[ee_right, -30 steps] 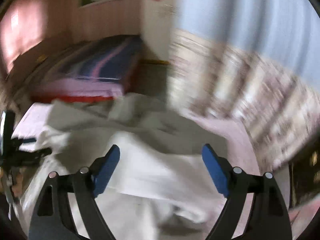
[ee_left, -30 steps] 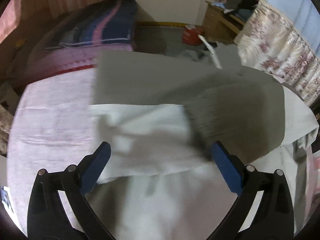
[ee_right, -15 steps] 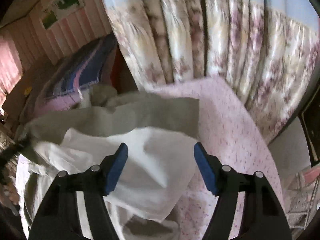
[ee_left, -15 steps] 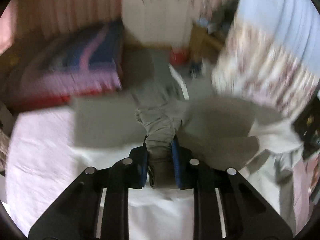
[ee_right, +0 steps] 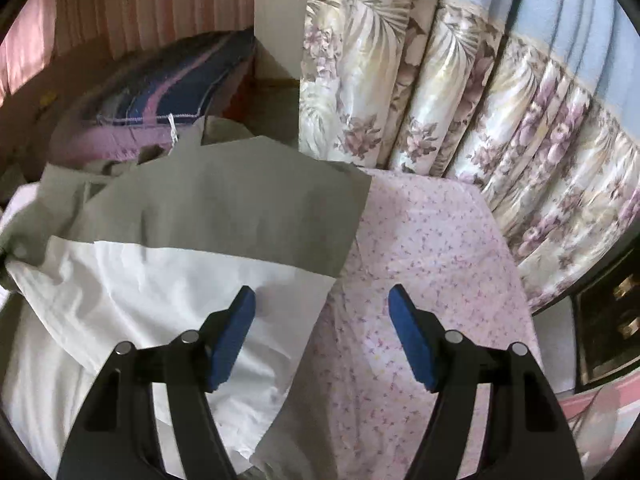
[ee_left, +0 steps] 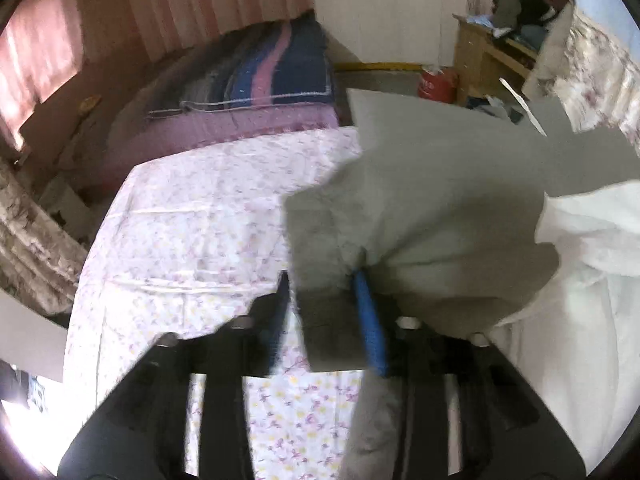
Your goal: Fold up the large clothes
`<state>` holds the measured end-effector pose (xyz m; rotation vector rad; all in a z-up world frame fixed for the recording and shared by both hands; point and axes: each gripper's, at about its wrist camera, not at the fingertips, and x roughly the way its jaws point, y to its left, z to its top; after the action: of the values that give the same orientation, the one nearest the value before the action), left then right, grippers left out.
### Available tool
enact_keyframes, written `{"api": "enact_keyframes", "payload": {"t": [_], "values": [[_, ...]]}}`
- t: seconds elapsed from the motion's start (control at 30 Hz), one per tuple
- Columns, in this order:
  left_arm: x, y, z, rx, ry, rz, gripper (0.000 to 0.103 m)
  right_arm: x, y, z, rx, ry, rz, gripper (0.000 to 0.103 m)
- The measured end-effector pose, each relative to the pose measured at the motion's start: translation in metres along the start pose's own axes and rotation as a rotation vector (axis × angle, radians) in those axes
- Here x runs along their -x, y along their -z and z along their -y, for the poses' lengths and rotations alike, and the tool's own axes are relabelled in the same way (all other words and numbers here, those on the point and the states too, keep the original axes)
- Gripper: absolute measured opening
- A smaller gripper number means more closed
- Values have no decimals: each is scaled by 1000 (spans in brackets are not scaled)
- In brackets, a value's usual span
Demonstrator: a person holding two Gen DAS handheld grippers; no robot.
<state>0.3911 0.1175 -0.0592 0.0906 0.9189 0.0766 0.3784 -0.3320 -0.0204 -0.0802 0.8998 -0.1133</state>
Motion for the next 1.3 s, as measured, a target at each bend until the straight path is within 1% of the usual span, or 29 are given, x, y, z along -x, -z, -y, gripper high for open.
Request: {"api": "enact_keyframes", "payload": {"t": [0.03, 0.07, 0.17, 0.23, 0.27, 0.3, 0.33, 0.37, 0.4, 0.43, 0.47, 0.53, 0.57, 0.63, 0.67, 0.73, 0.8, 0.83, 0.87, 0.9, 0.93, 1.0, 1.03, 1.07, 1.1, 1.17, 1.2, 1.27, 1.3], "values": [[6, -3, -3, 9, -21, 13, 74, 5, -2, 0, 10, 7, 16, 70], [18, -7, -9, 19, -29, 45, 88, 12, -4, 1, 15, 9, 35, 70], [50, -19, -21, 23, 1, 139, 96, 30, -14, 6, 14, -42, 94, 70], [57, -33, -19, 26, 30, 156, 96, 33, -23, 6, -12, -117, 109, 70], [54, -36, -14, 24, 59, 147, 95, 30, -26, 2, -14, -156, 98, 70], [47, -41, -7, 19, 89, 130, 94, 24, -29, -6, -5, -222, 76, 69], [36, -44, 3, 6, 113, 102, 88, 18, -31, -15, 10, -256, 67, 63], [28, -46, 11, -7, 125, 75, 76, 12, -31, -25, 37, -269, 57, 48], [11, -48, 22, -31, 137, 26, 70, 2, -32, -35, 76, -254, 37, 45], [-3, -49, 27, -45, 137, -7, 54, -12, -31, -46, 128, -218, 5, 43], [-25, -49, 40, -77, 98, -60, 35, -22, -31, -51, 157, -192, -15, 40], [-48, -44, 57, -124, 23, -95, 21, -42, -30, -52, 194, -131, -48, 37], [-55, -45, 59, -127, 4, -101, 20, -50, -31, -49, 200, -101, -62, 33], [-68, -44, 60, -115, -1, -122, 20, -63, -33, -42, 210, -64, -81, 32], [-75, -45, 65, -131, -19, -128, 20, -70, -34, -39, 219, -41, -86, 32], [-81, -48, 77, -190, -77, -120, 20, -84, -35, -37, 234, 1, -88, 35], [-84, -49, 96, -288, -173, -119, 20, -91, -40, -32, 195, 13, -100, 35], [-84, -51, 99, -301, -190, -134, 20, -89, -41, -29, 187, 42, -94, 35], [-83, -53, 97, -297, -190, -148, 21, -85, -42, -25, 184, 60, -85, 35], [-78, -57, 89, -278, -178, -158, 22, -78, -42, -22, 176, 61, -74, 35], [-68, -59, 78, -227, -140, -153, 22, -61, -39, -15, 148, 14, -46, 35], [-43, -56, 64, -167, -58, -111, 43, -28, -29, -9, 117, -69, 8, 36], [-24, -50, 58, -144, -8, -56, 61, -9, -21, -9, 123, -109, 40, 37], [-11, -45, 56, -137, 12, -19, 74, 7, -11, -11, 141, -147, 60, 37], [-1, -39, 55, -139, 38, 12, 78, 14, -4, -14, 156, -172, 63, 37], [9, -23, 62, -180, 91, 33, 78, 23, 16, -27, 212, -224, 45, 37], [7, -17, 64, -196, 88, 31, 76, 23, 28, -35, 262, -216, 35, 37], [-14, -7, 69, -246, 69, -29, 56, 16, 45, -45, 354, -149, 20, 36], [-23, -2, 69, -250, 71, -56, 56, 8, 52, -48, 396, -108, 0, 35]]}}
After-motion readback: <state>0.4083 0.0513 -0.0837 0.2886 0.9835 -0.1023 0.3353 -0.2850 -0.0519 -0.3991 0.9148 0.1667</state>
